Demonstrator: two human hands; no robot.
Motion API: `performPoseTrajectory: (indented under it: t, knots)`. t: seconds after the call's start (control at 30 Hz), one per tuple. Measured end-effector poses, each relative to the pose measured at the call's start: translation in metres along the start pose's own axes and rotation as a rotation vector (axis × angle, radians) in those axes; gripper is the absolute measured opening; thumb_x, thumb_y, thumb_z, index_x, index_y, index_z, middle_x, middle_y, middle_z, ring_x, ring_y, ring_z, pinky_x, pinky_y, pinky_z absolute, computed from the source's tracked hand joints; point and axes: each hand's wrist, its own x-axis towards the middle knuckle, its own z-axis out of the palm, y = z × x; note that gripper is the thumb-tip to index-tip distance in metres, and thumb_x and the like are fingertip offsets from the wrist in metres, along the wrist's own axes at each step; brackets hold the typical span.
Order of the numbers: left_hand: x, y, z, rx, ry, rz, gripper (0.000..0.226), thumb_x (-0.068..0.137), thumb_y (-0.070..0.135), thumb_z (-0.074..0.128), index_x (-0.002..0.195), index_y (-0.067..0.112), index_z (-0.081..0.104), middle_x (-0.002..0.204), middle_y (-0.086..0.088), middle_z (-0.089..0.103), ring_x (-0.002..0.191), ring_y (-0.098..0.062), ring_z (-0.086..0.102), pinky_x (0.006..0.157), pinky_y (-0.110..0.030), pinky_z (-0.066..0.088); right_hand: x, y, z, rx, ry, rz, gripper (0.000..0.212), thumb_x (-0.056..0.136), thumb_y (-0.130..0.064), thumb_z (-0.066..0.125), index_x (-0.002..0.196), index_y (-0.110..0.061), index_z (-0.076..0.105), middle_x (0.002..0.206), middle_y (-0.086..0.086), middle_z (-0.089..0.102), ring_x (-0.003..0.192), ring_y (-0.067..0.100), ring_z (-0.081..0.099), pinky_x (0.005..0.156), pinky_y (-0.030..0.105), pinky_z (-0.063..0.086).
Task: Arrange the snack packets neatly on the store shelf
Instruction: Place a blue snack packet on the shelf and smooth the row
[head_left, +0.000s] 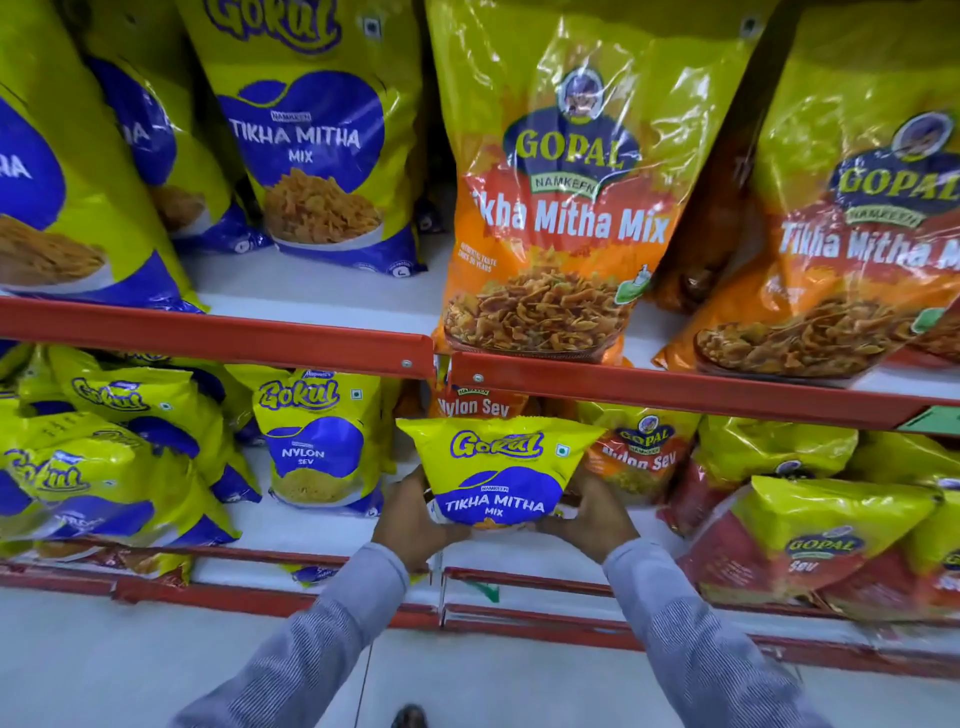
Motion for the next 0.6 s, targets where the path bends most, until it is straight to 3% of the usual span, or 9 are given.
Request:
performPoseTrajectory:
  t: [0.07, 0.13, 0.2, 0.3, 0.43, 0.53, 0.6]
  knots:
    - [-0.019, 0.023, -0.013, -0.022, 0.043, 0.077, 0.064, 0.053, 0.002, 0.096, 0.093, 0.037, 0.059, 0.081, 0.032, 0.073, 0.082, 0.019, 0.064, 0.069, -0.006, 0.053, -0.023, -0.025, -0.013, 0.013, 0.011, -0.059, 0.056, 0.059, -0.025, 0.091, 0.103, -0.043, 0.06, 0.098, -0.03, 0.073, 0.093, -0.007, 0.068, 0.083, 0.021, 0.053]
    - [-0.037, 0.051, -0.032, -0.018, 0.082, 0.167, 0.063, 0.05, 0.009, 0.098, 0.093, 0.039, 0.062, 0.087, 0.043, 0.07, 0.087, 0.014, 0.067, 0.071, -0.003, 0.052, -0.041, -0.052, -0.03, 0.047, 0.044, -0.118, 0.055, 0.057, -0.036, 0.088, 0.105, -0.043, 0.063, 0.107, -0.028, 0.073, 0.097, -0.002, 0.069, 0.084, 0.023, 0.056]
    - [-0.051, 0.082, -0.05, -0.043, 0.104, 0.255, 0.062, 0.047, 0.018, 0.099, 0.096, 0.041, 0.067, 0.096, 0.036, 0.073, 0.092, 0.007, 0.07, 0.078, -0.01, 0.055, -0.055, -0.082, -0.048, 0.072, 0.079, -0.196, 0.057, 0.055, -0.037, 0.09, 0.106, -0.041, 0.065, 0.108, -0.02, 0.075, 0.098, 0.004, 0.071, 0.084, 0.027, 0.057]
    - [-0.067, 0.127, -0.074, -0.093, 0.158, 0.371, 0.062, 0.045, 0.031, 0.092, 0.102, 0.041, 0.07, 0.103, 0.019, 0.078, 0.095, -0.008, 0.074, 0.083, -0.023, 0.058, -0.07, -0.126, -0.071, 0.089, 0.1, -0.309, 0.054, 0.057, -0.027, 0.091, 0.105, -0.033, 0.067, 0.105, -0.016, 0.077, 0.095, 0.005, 0.072, 0.082, 0.02, 0.056]
    - [-0.078, 0.153, -0.098, -0.131, 0.244, 0.441, 0.057, 0.045, 0.028, 0.09, 0.099, 0.036, 0.073, 0.099, 0.011, 0.08, 0.09, -0.013, 0.075, 0.081, -0.035, 0.061, -0.078, -0.168, -0.079, 0.11, 0.126, -0.417, 0.058, 0.057, -0.032, 0.089, 0.111, -0.024, 0.069, 0.106, -0.014, 0.078, 0.098, 0.003, 0.071, 0.081, 0.017, 0.055]
    - [-0.08, 0.153, -0.125, -0.173, 0.316, 0.461, 0.057, 0.041, 0.026, 0.087, 0.097, 0.023, 0.075, 0.095, 0.004, 0.082, 0.085, -0.013, 0.074, 0.078, -0.039, 0.062, -0.073, -0.197, -0.068, 0.109, 0.154, -0.5, 0.06, 0.06, -0.029, 0.091, 0.115, -0.025, 0.068, 0.108, -0.018, 0.076, 0.101, -0.001, 0.07, 0.086, 0.025, 0.058]
    - [-0.077, 0.152, -0.15, -0.213, 0.361, 0.462, 0.057, 0.04, 0.023, 0.085, 0.097, 0.024, 0.075, 0.094, 0.001, 0.082, 0.083, -0.015, 0.073, 0.078, -0.039, 0.061, -0.067, -0.221, -0.053, 0.105, 0.16, -0.545, 0.064, 0.062, -0.032, 0.089, 0.12, -0.028, 0.065, 0.112, -0.017, 0.075, 0.103, 0.001, 0.07, 0.09, 0.035, 0.058]
